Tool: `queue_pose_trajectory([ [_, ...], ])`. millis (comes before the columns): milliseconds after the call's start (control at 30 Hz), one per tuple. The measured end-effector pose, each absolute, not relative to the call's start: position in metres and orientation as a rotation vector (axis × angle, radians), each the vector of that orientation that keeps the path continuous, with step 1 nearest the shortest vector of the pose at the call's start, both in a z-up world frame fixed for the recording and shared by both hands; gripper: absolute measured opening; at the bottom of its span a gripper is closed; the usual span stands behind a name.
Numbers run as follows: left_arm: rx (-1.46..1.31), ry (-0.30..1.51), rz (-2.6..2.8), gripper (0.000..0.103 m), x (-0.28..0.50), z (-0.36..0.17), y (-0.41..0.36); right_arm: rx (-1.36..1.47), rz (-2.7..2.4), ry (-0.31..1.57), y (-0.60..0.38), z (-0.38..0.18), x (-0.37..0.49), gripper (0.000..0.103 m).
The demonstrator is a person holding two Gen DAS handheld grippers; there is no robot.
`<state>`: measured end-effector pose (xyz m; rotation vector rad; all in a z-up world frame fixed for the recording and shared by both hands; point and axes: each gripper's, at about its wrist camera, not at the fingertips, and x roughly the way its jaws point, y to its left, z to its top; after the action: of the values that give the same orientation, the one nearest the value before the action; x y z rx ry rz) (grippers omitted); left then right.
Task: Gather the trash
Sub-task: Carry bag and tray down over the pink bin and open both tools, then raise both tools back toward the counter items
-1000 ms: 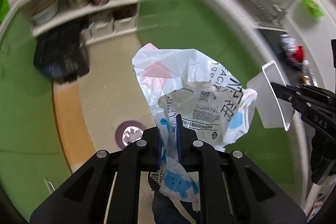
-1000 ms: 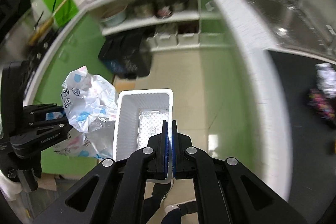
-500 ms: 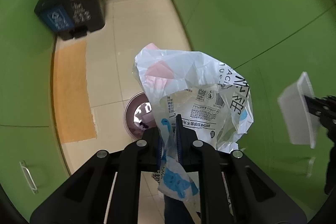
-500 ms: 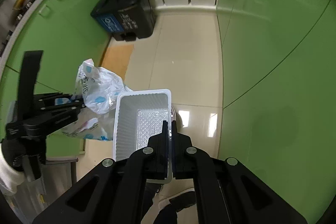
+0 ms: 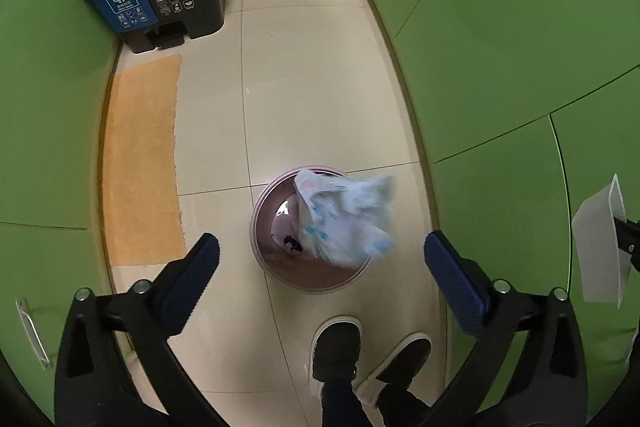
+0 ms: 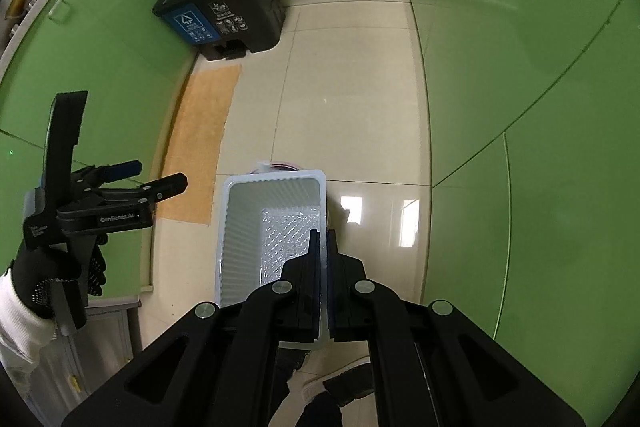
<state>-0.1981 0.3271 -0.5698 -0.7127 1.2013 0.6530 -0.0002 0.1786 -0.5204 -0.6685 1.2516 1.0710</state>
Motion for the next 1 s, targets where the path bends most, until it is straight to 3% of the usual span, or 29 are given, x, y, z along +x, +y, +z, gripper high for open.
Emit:
queue_pose_trajectory([
  [600, -0.830, 1.110, 0.740, 0.100, -0.282, -0.544, 0.360, -0.762, 1.240, 1.270, 0.251, -0.569, -0.058, 0.002],
  [700, -0.850, 1.092, 0.757, 0.100, -0.294, -0.547, 0.361, -0.777, 1.256, 1.265, 0.261, -0.585, -0.064, 0.007],
  [733, -0.859, 1.086, 0.763, 0.100, -0.298, -0.548, 0.361, -0.783, 1.255, 1.257, 0.263, -0.589, -0.066, 0.020],
  [767, -0.866, 1.081, 0.766, 0.100, -0.300, -0.548, 0.361, -0.782, 1.256, 1.249, 0.265, -0.591, -0.067, 0.052],
  [833, -0.877, 1.075, 0.771, 0.100, -0.305, -0.550, 0.360, -0.745, 1.274, 1.238, 0.265, -0.591, -0.067, 0.090],
  [1000, -0.893, 1.070, 0.765, 0.100, -0.307, -0.544, 0.357, -0.770, 1.253, 1.260, 0.265, -0.590, -0.068, 0.096],
])
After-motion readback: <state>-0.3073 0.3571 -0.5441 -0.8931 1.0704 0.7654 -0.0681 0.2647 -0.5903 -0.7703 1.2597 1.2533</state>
